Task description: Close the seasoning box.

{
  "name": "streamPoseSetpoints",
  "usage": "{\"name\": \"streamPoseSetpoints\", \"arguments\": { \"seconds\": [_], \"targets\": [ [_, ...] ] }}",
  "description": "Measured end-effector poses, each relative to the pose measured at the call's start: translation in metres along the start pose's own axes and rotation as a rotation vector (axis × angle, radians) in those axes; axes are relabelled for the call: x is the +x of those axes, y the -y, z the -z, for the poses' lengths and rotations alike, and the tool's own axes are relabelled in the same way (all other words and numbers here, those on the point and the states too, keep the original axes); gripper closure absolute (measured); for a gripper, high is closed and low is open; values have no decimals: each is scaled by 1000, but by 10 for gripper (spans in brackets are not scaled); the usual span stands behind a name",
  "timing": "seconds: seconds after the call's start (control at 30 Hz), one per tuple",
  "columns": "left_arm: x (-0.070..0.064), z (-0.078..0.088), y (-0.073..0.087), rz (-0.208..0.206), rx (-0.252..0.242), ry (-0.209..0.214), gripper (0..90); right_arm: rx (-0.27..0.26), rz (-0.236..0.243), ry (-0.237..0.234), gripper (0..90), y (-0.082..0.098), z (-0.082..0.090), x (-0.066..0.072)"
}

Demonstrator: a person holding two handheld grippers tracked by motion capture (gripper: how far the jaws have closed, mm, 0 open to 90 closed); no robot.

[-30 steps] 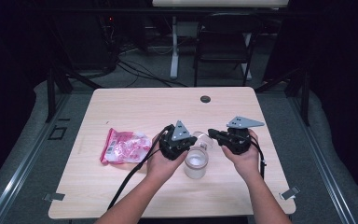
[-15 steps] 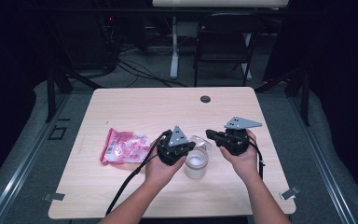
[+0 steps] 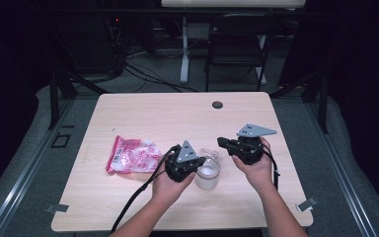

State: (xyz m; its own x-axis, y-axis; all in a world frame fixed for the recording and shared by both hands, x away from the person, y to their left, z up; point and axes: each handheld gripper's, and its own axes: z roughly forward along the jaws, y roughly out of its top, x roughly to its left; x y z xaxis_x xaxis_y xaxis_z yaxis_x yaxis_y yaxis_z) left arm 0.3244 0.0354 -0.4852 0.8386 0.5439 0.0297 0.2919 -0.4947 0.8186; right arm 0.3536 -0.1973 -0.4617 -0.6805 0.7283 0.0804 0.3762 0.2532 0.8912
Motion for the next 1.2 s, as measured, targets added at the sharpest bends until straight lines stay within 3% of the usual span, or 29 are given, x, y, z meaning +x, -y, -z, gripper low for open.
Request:
{"name": "streamPoseSetpoints", "arguments": {
  "seconds": [0.53,1.2],
  "targets": [
    [-3,-2,19,17,20,8,899,-3,3,1,874,0,0,0],
    [-5,4,30,18,24,4,899,-5,3,2,861,0,0,1]
  ]
}}
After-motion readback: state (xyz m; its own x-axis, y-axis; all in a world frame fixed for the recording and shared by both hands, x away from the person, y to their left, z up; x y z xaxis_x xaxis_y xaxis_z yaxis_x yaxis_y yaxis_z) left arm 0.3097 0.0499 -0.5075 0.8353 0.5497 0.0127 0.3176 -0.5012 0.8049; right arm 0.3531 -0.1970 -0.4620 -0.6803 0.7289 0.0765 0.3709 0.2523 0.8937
